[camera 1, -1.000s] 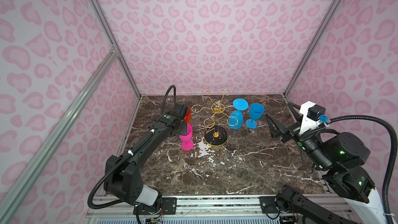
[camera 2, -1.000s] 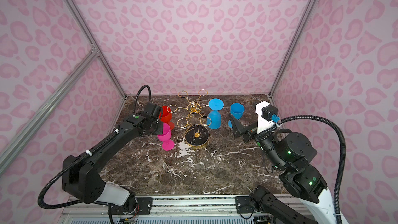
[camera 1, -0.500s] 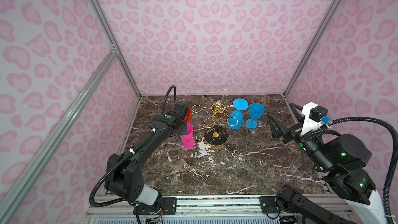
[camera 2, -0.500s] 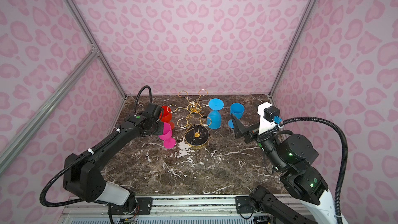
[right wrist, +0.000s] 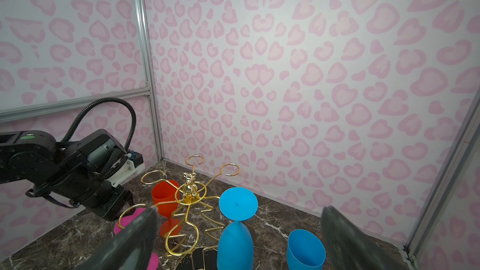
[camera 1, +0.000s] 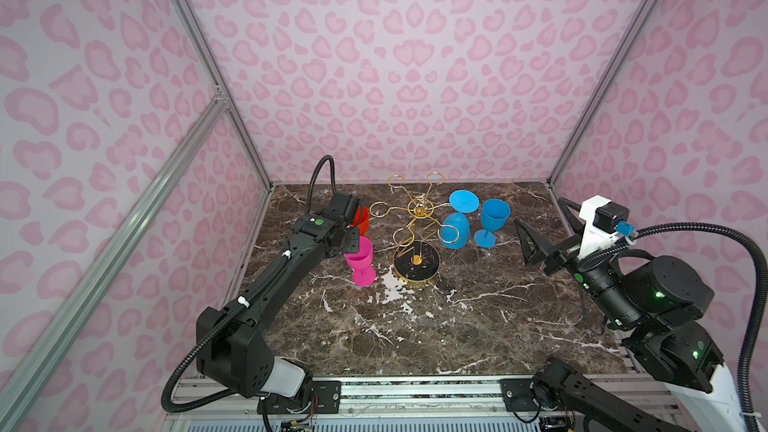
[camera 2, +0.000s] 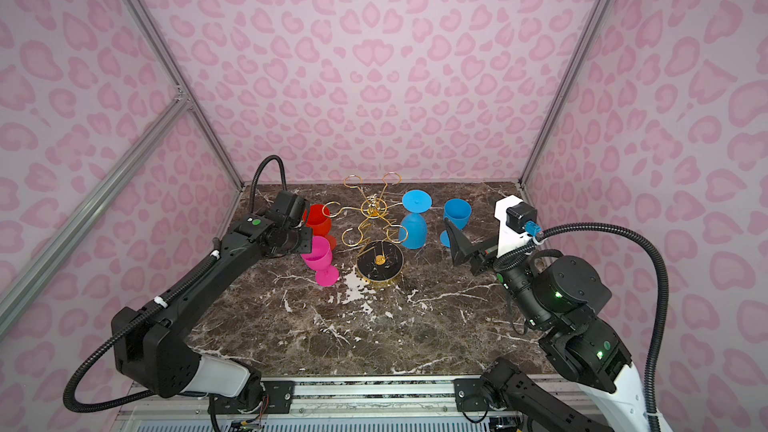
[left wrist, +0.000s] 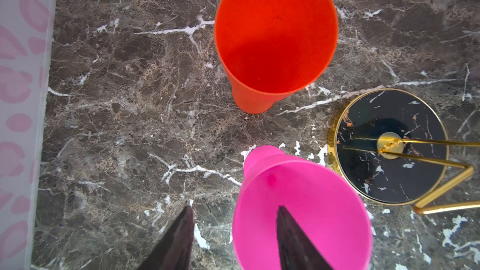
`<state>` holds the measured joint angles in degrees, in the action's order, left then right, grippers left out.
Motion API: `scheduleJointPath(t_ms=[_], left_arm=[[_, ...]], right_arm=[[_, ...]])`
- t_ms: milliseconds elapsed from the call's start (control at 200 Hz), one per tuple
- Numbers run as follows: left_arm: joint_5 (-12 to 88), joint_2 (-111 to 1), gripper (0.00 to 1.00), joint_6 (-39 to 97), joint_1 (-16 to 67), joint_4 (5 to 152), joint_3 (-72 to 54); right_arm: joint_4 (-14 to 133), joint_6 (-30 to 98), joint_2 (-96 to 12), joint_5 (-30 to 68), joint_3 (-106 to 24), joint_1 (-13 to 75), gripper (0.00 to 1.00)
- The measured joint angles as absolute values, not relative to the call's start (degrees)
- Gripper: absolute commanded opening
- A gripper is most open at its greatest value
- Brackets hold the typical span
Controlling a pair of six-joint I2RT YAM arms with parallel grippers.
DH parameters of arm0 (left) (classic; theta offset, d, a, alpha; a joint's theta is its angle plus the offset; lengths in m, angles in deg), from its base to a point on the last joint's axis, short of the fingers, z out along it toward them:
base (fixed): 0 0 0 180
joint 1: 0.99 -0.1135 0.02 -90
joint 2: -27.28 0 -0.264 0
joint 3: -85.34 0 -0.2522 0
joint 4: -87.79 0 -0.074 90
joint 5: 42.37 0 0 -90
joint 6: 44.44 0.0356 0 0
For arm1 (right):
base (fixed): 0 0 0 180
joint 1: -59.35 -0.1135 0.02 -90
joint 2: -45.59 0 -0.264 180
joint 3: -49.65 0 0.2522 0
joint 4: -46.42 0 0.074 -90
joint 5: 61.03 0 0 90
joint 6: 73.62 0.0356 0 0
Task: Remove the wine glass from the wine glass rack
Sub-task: 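Open and lift the left gripper off the magenta glass while the right gripper reaches rackward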
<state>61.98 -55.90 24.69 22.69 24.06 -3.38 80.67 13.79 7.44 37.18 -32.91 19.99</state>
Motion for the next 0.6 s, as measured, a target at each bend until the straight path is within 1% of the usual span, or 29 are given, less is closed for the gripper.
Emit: scheduleJointPath(t_ms=[235, 350, 480, 600], left_arm=[[61.59, -51.48, 0.55, 23.49, 22.54, 22.83, -2.62], [61.02, -48.77, 0.55, 22.84, 22.32, 22.72, -2.62], [60.01, -45.78, 0.55, 21.96, 22.21, 22.66, -2.62], [59.27, -42.24, 0.55, 21.35, 22.13, 22.68, -2.7]], right_arm=[[82.62, 14.23, 5.04, 37.96, -33.85, 20.45, 1.0], [83.86, 15.17, 3.57, 37.94, -34.22, 22.11, 1.0], [84.74, 18.27, 1.91, 36.39, -34.4, 27.25, 0.98], [85.11, 23.82, 0.45, 31.69, -34.09, 35.69, 0.96]])
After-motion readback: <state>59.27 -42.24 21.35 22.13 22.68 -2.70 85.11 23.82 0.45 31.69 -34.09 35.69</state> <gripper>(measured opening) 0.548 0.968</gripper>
